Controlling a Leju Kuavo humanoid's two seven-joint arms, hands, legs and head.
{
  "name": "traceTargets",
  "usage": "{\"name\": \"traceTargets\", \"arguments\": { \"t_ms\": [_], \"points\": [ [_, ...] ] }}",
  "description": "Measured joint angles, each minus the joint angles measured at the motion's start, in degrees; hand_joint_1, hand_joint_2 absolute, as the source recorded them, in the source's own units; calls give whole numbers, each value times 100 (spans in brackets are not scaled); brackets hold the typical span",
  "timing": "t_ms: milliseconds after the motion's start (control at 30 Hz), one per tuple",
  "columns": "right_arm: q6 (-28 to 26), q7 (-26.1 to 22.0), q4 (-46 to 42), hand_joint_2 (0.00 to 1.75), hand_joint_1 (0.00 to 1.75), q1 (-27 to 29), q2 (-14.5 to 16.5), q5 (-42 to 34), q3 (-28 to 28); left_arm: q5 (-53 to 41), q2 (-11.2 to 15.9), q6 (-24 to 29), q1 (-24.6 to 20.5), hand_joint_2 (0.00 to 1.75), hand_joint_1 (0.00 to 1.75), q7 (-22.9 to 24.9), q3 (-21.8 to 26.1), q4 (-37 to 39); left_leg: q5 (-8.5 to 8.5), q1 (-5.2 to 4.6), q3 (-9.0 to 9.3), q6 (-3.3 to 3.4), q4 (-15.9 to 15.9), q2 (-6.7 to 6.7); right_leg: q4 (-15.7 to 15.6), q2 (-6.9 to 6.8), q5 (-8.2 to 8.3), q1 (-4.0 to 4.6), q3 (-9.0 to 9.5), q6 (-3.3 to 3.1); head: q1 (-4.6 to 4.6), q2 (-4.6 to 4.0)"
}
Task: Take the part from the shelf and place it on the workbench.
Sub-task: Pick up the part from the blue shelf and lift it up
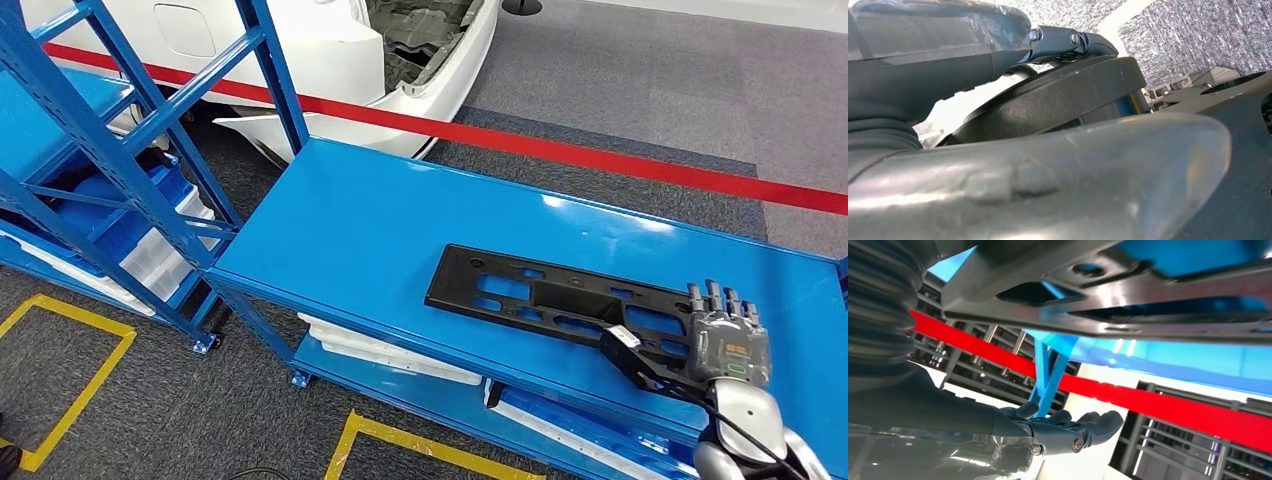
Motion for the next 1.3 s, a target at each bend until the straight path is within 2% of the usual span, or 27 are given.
{"name": "traceTargets", "arguments": {
  "t_ms": [267,800,1267,1300],
  "points": [
    [-294,2,369,175,0,-51,42,-388,236,-32,-1,-44,3,0,0,-84,0,2,0,0,3,0,0,-1,0,0,0,0,0,0,-2,0],
    [-652,-38,856,175,0,-14,82,-797,289,-99,0,-10,2,0,0,-84,0,2,-3,0,60,3,-2,0,-10,1,-2,3,62,2,0,-1],
    [-694,-62,1057,175,0,-30,139,-830,279,-100,-1,-10,2,0,0,-84,0,2,-4,0,104,5,-3,0,-21,2,-1,4,113,5,0,-1],
    [-694,-62,1063,175,44,-31,141,-830,279,-100,-1,-10,2,0,0,-84,0,2,-4,0,106,5,-3,1,-22,2,0,4,114,5,0,0]
  ]
}}
